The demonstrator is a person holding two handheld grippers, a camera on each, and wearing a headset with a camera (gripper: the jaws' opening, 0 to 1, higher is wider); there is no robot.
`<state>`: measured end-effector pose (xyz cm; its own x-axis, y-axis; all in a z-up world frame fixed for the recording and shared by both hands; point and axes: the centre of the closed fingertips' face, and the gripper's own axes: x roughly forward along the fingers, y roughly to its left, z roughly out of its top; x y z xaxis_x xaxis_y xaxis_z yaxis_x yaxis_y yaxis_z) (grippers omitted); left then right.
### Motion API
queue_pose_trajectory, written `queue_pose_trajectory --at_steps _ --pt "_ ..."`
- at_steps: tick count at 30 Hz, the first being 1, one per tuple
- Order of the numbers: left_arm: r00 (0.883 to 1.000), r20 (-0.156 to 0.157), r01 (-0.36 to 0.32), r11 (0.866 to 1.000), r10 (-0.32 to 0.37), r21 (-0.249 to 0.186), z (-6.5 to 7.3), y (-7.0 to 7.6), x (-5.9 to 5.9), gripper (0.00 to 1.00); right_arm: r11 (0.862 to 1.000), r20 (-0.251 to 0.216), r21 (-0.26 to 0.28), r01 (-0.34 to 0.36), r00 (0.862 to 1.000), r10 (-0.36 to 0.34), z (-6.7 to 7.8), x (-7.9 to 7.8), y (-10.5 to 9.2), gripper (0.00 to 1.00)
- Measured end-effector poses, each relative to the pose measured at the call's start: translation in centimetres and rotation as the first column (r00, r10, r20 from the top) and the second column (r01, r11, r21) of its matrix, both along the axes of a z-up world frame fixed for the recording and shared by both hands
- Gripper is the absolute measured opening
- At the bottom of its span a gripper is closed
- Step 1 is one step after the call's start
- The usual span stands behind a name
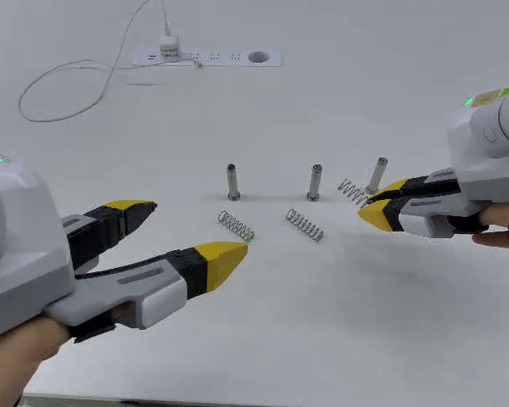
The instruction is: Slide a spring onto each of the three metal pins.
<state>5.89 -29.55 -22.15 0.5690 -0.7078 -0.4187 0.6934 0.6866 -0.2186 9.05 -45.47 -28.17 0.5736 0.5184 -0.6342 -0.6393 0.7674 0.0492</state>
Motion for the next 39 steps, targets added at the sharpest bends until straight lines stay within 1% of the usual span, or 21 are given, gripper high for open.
queue_pose_trajectory --at_steps 1,2,5,6,7,9,12,17,21,24,26,27,29,30,31,32,36,39 --pt "1.000 0.000 0.003 1.000 -0.003 -0.002 0.1 -0.1 0.0 0.65 1.000 0.013 0.002 -0.009 1.000 0.009 0.2 0.0 0.2 0.11" --pt "1.000 0.000 0.008 1.000 -0.008 -0.005 0.1 -0.3 0.0 0.65 0.999 0.045 -0.003 -0.036 0.998 0.036 0.6 0.1 0.6 0.11" --pt "1.000 0.001 0.019 1.000 -0.019 -0.017 0.4 -0.6 0.1 0.63 0.997 0.094 -0.011 -0.077 0.993 0.077 1.2 -0.1 1.3 0.11" --pt "1.000 0.002 0.021 1.000 -0.021 -0.019 0.4 -0.7 0.1 0.62 0.997 0.100 -0.010 -0.078 0.992 0.079 1.3 -0.2 1.4 0.11" --pt "1.000 0.004 0.026 0.999 -0.025 -0.023 0.5 -0.8 0.1 0.62 0.995 0.121 -0.002 -0.095 0.988 0.095 1.6 -0.2 1.8 0.11" --pt "1.000 0.004 0.029 0.999 -0.029 -0.029 0.6 -1.0 0.2 0.61 0.995 0.135 0.014 -0.100 0.986 0.097 2.0 -0.4 2.2 0.11" --pt "0.999 0.002 0.036 0.998 -0.036 -0.045 0.8 -1.3 0.1 0.59 0.990 0.185 0.043 -0.132 0.975 0.122 3.0 -0.6 3.2 0.11" --pt "0.999 -0.008 0.046 0.996 -0.046 -0.076 1.0 -1.9 0.0 0.57 0.981 0.232 0.104 -0.166 0.963 0.138 4.3 -1.2 4.5 0.11" --pt "0.998 -0.015 0.054 0.994 -0.056 -0.095 1.2 -2.4 -0.1 0.55 0.968 0.257 0.165 -0.187 0.956 0.141 5.1 -1.5 5.5 0.11" --pt "0.998 -0.024 0.054 0.989 -0.058 -0.138 1.7 -2.7 -0.2 0.53 0.956 0.263 0.215 -0.202 0.954 0.142 5.8 -1.9 6.1 0.11" --pt "0.998 -0.032 0.050 0.984 -0.056 -0.170 2.0 -2.8 -0.1 0.52 0.949 0.270 0.237 -0.210 0.952 0.143 6.2 -2.1 6.4 0.11" --pt "0.998 -0.036 0.048 0.981 -0.056 -0.188 2.3 -2.9 -0.1 0.51 0.943 0.269 0.253 -0.217 0.952 0.147 6.4 -2.2 6.6 0.11" --pt "0.997 -0.041 0.047 0.976 -0.057 -0.211 2.5 -3.0 -0.1 0.50 0.936 0.275 0.271 -0.223 0.950 0.147 6.7 -2.4 6.9 0.11" --pt "0.997 -0.048 0.049 0.971 -0.062 -0.234 2.8 -3.1 -0.2 0.48 0.926 0.272 0.300 -0.229 0.951 0.147 6.9 -2.6 7.2 0.11" --pt "0.997 -0.052 0.049 0.968 -0.064 -0.247 2.9 -3.1 -0.2 0.47 0.922 0.272 0.313 -0.228 0.952 0.143 7.1 -2.6 7.3 0.11" --pt "0.996 -0.055 0.049 0.963 -0.066 -0.264 3.2 -3.2 -0.2 0.46 0.915 0.275 0.328 -0.235 0.950 0.146 7.3 -2.8 7.5 0.11" --pt "0.995 -0.055 0.066 0.952 -0.087 -0.300 3.8 -3.6 -0.5 0.41 0.893 0.271 0.369 -0.258 0.949 0.162 7.7 -3.4 8.2 0.11" --pt "0.994 -0.054 0.074 0.945 -0.095 -0.318 4.2 -3.9 -0.5 0.38 0.883 0.272 0.382 -0.274 0.946 0.176 7.8 -3.9 8.7 0.11"
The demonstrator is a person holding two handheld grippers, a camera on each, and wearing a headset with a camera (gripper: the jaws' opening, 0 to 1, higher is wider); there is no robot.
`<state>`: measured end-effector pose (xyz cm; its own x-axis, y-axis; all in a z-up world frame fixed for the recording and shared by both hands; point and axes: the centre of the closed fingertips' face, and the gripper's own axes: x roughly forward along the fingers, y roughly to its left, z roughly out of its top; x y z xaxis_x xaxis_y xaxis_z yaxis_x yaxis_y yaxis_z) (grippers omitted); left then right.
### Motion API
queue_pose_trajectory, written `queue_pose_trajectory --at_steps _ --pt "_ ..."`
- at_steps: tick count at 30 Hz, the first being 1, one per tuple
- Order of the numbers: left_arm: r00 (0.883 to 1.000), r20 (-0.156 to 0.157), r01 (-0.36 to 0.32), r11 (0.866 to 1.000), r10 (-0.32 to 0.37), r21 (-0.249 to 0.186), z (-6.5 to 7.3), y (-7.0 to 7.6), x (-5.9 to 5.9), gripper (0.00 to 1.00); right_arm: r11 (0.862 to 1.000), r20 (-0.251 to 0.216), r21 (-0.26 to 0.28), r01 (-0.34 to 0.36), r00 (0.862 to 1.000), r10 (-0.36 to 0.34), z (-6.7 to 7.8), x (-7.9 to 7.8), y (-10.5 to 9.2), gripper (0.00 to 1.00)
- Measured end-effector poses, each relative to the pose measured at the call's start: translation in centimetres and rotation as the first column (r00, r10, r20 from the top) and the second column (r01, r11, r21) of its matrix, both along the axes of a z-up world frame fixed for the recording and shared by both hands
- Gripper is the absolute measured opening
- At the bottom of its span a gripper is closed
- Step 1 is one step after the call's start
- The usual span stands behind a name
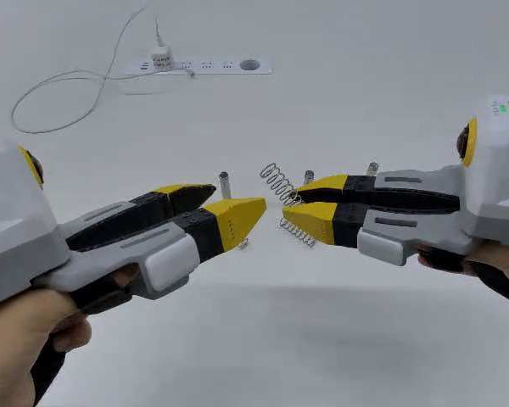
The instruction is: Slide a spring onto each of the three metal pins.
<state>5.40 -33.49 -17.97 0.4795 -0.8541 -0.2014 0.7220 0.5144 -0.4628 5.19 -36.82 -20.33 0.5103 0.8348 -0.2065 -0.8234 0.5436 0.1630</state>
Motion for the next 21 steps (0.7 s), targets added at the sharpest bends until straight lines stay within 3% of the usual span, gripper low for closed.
queue_pose_trajectory --at_steps 21 --pt "0.998 0.011 0.067 0.996 -0.066 -0.051 1.2 -1.9 -0.5 0.19 0.998 0.018 0.039 -0.058 0.998 0.057 1.3 -1.6 1.3 0.11"
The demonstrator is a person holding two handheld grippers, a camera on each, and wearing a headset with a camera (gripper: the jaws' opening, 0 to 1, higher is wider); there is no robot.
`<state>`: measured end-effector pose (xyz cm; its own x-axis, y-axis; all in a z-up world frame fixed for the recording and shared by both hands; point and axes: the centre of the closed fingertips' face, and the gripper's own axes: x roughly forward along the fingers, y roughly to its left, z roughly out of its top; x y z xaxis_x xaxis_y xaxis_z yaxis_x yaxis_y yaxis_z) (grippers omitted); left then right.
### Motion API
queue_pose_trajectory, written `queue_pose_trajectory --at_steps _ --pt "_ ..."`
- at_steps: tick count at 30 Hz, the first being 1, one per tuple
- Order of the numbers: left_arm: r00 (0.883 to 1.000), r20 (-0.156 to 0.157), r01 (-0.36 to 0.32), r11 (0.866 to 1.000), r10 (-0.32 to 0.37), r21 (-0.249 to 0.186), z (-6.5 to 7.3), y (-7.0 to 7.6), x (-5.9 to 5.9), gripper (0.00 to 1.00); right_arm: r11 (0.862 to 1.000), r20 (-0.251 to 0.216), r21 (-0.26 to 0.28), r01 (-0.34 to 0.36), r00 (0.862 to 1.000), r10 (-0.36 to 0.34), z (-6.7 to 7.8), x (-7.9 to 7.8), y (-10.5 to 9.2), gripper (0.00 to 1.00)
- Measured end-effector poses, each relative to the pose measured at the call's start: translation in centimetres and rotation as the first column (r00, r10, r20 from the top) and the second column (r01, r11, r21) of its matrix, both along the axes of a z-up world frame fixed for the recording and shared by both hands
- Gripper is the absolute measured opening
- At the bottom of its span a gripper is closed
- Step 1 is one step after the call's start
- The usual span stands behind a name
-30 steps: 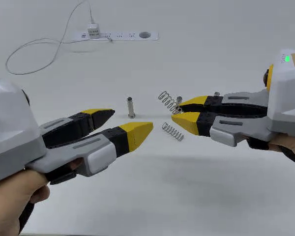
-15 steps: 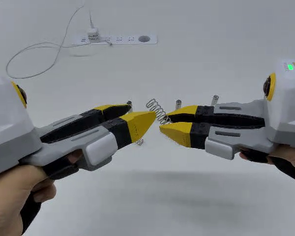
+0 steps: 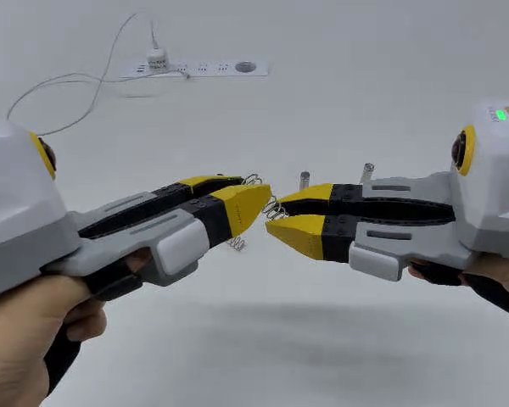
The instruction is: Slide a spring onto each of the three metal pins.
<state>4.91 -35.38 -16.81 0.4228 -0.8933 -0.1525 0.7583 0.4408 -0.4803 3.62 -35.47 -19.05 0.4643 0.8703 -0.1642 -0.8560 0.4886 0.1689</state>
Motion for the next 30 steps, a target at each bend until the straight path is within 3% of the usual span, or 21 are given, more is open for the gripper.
queue_pose_trajectory --at_steps 9,12,23,30 --pt "1.000 0.004 0.016 1.000 -0.016 -0.020 0.34 -0.31 -0.10 0.12 1.000 0.009 0.006 -0.006 1.000 0.006 0.38 -0.09 0.14 0.11" --pt "1.000 0.019 0.024 0.999 -0.024 -0.026 0.59 -0.48 -0.24 0.11 1.000 0.016 -0.005 -0.006 1.000 0.006 0.34 -0.08 0.07 0.11" --pt "0.998 0.046 0.041 0.999 -0.041 0.000 0.83 -0.67 -0.16 0.10 1.000 0.034 -0.023 0.013 0.999 -0.012 0.55 0.08 -0.08 0.12" --pt "0.996 0.066 0.054 0.998 -0.056 0.027 0.76 -0.90 -0.18 0.10 0.999 0.027 -0.030 0.037 0.999 -0.037 0.57 0.40 -0.52 0.20"
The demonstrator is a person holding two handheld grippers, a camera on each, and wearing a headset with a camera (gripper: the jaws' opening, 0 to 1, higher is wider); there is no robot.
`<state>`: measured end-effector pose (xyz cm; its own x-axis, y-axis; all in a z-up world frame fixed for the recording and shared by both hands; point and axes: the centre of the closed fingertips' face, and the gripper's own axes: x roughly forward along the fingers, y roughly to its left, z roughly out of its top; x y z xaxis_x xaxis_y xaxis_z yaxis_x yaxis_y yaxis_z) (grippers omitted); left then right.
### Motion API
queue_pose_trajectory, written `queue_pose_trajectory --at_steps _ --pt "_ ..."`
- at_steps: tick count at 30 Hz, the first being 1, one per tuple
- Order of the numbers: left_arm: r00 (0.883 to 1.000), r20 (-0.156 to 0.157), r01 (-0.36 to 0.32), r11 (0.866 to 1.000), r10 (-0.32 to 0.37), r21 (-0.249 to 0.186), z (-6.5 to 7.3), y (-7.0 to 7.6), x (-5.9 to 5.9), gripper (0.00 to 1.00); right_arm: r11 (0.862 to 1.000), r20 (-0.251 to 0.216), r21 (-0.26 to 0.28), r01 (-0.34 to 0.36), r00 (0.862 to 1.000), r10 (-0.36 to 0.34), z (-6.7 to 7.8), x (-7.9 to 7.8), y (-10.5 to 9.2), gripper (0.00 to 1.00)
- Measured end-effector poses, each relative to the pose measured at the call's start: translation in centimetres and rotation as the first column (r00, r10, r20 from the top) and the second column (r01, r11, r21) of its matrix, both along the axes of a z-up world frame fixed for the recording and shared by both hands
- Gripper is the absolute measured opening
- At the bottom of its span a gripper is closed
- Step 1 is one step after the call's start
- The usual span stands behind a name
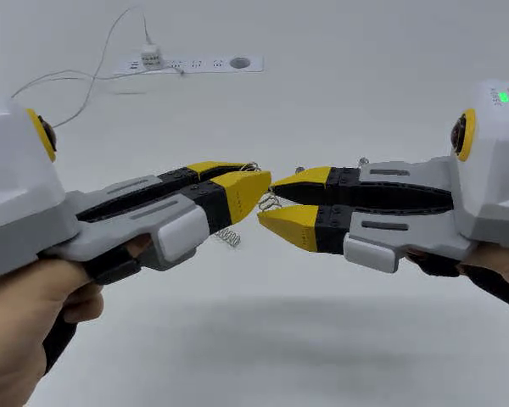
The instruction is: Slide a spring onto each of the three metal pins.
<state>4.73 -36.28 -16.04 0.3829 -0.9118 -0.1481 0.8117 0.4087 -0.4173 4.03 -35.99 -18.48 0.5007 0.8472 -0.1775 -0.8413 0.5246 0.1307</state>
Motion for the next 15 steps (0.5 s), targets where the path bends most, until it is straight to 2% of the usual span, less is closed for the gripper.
queue_pose_trajectory --at_steps 4,6,11,13,15 --pt "1.000 0.019 0.000 1.000 0.000 0.011 0.1 -0.1 0.3 0.10 1.000 -0.012 -0.016 0.016 1.000 -0.016 -0.3 0.1 -0.4 0.24" --pt "0.999 0.043 0.001 1.000 -0.002 0.028 0.2 -0.2 0.5 0.10 0.999 -0.033 -0.020 0.025 0.999 -0.026 -0.6 0.1 -0.6 0.27" --pt "0.996 0.092 -0.004 0.999 -0.001 0.052 0.5 -0.5 1.3 0.10 0.998 -0.046 -0.039 0.056 0.997 -0.058 -1.0 0.2 -1.5 0.33" --pt "0.993 0.116 -0.003 0.998 -0.005 0.068 0.5 -0.8 1.6 0.10 0.996 -0.051 -0.048 0.069 0.996 -0.071 -1.2 0.2 -1.9 0.35" --pt "0.987 0.159 -0.001 0.996 -0.013 0.093 0.6 -1.1 1.8 0.10 0.995 -0.069 -0.049 0.092 0.993 -0.095 -1.3 0.3 -2.6 0.38"
